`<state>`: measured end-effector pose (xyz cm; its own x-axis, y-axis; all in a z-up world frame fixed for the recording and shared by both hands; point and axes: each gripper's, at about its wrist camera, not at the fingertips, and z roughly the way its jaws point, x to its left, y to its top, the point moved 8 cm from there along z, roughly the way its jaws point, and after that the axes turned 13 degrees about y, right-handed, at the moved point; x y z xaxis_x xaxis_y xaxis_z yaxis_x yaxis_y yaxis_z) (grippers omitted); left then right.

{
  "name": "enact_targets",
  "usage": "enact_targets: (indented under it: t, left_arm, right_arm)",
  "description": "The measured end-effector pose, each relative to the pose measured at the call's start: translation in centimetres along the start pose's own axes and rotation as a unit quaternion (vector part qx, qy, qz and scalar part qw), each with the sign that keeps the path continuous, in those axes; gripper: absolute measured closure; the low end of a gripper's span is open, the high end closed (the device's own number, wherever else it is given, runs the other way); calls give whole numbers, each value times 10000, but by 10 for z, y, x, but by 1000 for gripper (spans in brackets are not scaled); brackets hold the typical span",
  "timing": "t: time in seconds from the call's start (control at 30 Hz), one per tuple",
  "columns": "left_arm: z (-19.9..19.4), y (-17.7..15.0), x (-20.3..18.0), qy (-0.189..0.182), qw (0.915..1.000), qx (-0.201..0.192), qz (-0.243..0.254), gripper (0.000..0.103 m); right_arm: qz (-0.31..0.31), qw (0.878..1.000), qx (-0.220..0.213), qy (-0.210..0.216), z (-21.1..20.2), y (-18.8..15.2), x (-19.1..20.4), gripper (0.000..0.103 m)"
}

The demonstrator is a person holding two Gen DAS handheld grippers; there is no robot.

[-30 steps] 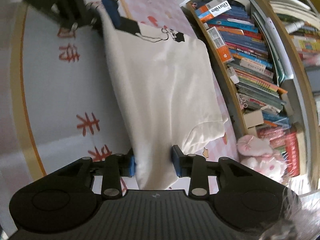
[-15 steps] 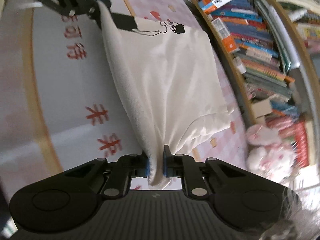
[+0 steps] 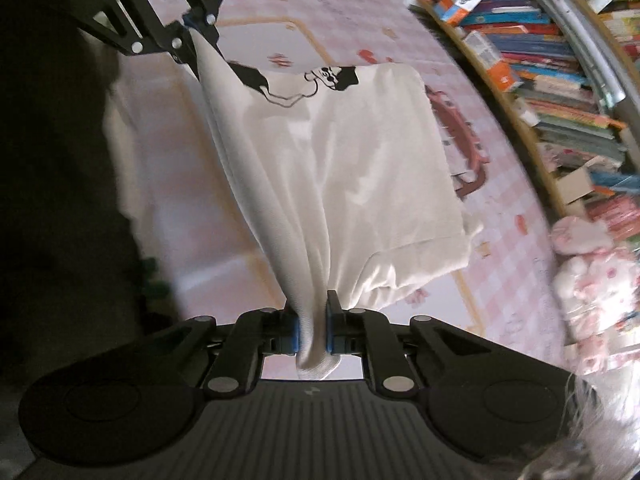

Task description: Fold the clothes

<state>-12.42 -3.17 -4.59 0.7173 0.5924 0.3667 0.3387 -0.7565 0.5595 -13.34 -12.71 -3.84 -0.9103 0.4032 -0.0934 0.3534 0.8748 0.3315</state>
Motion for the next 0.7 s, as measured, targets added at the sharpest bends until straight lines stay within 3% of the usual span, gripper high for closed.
enact_targets:
  t: [0.1,0.2,0.5,0.7]
  left_arm:
    - [-2,-2,1,-99,9999,81,-100,99]
    - [-6,6,6,-7,10000,10,-64,99]
    - [-17,59,76,673,9958,-509,-366,99]
    - [16,81,120,934,9933,-329,-597,98]
  right_arm:
    - [247,9991,-22,334,-1,-3,12,93]
    - [241,9991,-32,339,-4,0,8,93]
    - [39,9961,-731,-501,-60,35,-60,93]
    - [-205,9916,-968,-838,-61,58,-114,93]
